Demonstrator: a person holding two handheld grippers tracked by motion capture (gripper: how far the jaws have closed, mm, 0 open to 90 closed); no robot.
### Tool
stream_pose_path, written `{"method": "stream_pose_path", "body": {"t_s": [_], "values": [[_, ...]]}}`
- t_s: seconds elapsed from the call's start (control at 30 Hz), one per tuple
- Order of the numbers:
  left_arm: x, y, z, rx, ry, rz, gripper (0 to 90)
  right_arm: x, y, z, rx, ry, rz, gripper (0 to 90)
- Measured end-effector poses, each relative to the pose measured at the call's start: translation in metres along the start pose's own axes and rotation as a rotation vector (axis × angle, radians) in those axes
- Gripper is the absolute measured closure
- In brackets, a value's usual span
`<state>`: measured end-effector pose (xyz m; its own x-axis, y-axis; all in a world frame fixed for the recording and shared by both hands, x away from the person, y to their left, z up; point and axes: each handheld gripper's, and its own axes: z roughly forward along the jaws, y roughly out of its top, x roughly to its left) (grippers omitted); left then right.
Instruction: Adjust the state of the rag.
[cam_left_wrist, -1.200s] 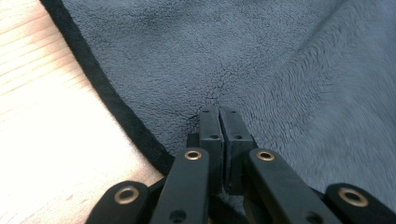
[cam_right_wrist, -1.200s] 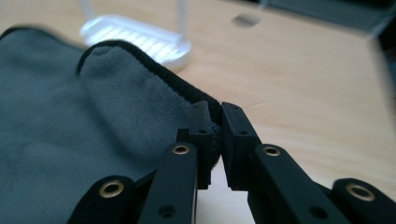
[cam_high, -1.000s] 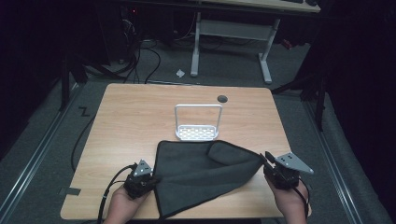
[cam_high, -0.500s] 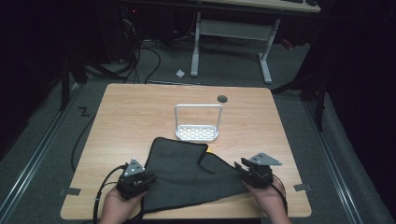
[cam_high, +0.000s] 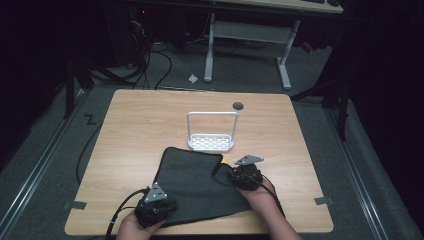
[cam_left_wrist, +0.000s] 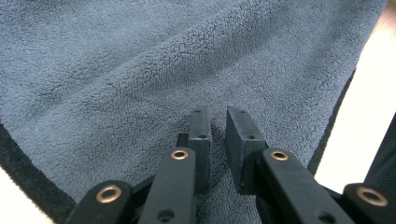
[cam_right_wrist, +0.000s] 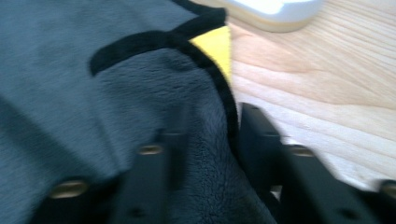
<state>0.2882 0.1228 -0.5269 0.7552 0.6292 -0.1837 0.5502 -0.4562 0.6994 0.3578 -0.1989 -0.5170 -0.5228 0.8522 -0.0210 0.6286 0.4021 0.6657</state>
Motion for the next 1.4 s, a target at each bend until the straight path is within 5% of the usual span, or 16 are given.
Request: {"method": "stream_pose_path", "body": {"t_s": [0.2,0.4,0.53,0.6,0.7,0.8,1.03,1.23,1.4], "values": [[-0.001,0.000,0.000,0.001,0.006,0.007,80.7,-0.009,0.001,-0.019,-0.065,-0.054,0.006,78.8],[0.001,0.000,0.000,-0.002,0.008,0.008,82.2,-0.055,0.003,-0.040,-0.116,-0.135,0.116,81.7],[0.004,0.000,-0.001,-0.002,0.019,0.003,82.1,-0.085,0.002,-0.046,-0.111,-0.232,0.128,83.3],[0.006,0.000,-0.002,-0.007,0.031,-0.002,81.5,-0.104,-0.002,-0.045,-0.096,-0.245,0.172,80.0],[0.005,0.000,-0.002,-0.007,0.034,-0.008,77.3,-0.115,-0.006,-0.048,-0.098,-0.285,0.186,69.0],[-0.004,0.003,-0.003,-0.013,0.002,0.023,68.2,-0.108,-0.011,-0.059,-0.119,-0.276,0.186,65.8],[-0.017,0.004,0.008,0.002,-0.070,0.092,54.2,-0.058,-0.055,-0.088,-0.136,-0.203,0.137,58.2],[-0.024,0.010,0.016,0.019,-0.059,0.145,85.6,-0.028,-0.087,-0.093,-0.071,-0.148,0.129,51.7],[-0.024,0.014,0.018,0.027,-0.046,0.165,88.3,-0.027,-0.100,-0.092,-0.017,-0.155,0.164,56.8]]}}
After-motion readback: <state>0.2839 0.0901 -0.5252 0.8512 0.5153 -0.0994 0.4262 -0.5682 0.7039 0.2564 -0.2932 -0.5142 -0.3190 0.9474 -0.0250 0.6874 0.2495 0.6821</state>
